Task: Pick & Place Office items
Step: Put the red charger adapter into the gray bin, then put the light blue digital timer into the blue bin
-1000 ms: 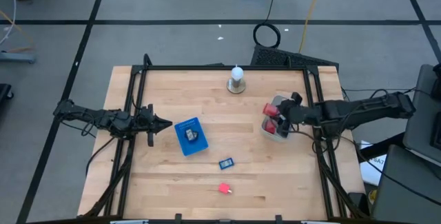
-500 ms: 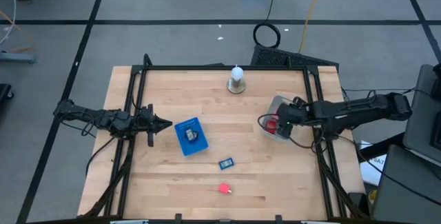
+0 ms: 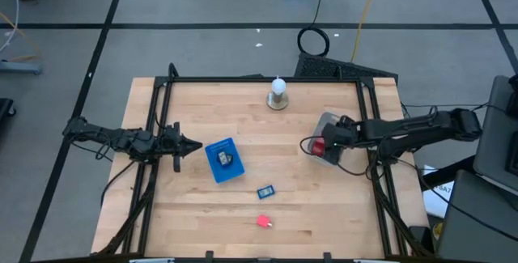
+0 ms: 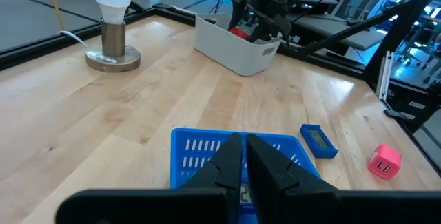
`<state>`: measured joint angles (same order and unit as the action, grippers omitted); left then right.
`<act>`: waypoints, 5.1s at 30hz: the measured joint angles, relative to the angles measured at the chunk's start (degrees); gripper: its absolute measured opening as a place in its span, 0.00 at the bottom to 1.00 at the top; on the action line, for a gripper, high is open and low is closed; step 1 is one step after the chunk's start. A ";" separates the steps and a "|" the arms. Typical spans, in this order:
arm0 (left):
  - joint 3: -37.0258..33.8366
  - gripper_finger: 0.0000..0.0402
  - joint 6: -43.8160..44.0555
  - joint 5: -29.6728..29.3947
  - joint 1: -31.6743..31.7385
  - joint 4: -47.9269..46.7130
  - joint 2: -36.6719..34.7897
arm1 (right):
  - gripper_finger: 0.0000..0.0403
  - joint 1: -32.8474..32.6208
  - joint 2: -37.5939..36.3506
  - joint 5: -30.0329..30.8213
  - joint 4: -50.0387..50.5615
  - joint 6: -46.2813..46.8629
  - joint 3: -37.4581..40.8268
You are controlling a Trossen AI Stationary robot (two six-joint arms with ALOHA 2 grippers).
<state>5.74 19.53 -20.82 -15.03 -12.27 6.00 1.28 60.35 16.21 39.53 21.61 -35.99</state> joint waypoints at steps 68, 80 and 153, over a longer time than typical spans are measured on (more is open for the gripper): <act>47.48 0.10 6.45 5.88 -1.39 4.25 81.97 | 0.00 -17.14 -47.58 3.08 -58.59 -21.10 35.10; 71.79 0.58 1.51 13.94 -2.35 -6.76 107.18 | 0.00 -17.14 -47.40 3.03 -54.19 -19.24 35.12; 24.78 0.13 -9.29 3.26 -3.10 4.34 33.41 | 0.00 -17.14 -45.37 2.94 -53.39 -16.26 35.12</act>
<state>30.52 10.24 -17.56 -18.13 -7.93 39.41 -15.86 14.98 19.16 -13.86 5.34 -0.86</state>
